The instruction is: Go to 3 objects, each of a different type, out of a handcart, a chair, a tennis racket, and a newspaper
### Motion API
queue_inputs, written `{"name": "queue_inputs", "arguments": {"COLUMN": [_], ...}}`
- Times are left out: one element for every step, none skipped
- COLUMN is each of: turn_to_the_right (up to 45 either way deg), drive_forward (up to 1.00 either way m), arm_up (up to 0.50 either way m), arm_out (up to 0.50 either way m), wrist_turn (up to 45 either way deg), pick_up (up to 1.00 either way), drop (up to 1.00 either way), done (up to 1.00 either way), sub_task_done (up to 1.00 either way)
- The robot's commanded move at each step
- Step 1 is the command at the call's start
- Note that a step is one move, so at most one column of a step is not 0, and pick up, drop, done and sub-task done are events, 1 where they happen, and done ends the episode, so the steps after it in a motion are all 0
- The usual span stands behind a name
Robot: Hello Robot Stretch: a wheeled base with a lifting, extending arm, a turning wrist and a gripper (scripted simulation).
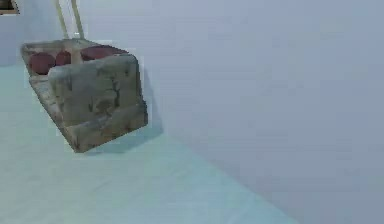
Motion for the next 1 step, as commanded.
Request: {"name": "queue_inputs", "arguments": {"turn_to_the_right": [-45.0], "drive_forward": [0.0], "arm_up": [0.0], "arm_out": [0.0], "wrist_turn": [0.0], "pick_up": [0.0], "drop": [0.0], "done": [0.0], "sub_task_done": [0.0]}}
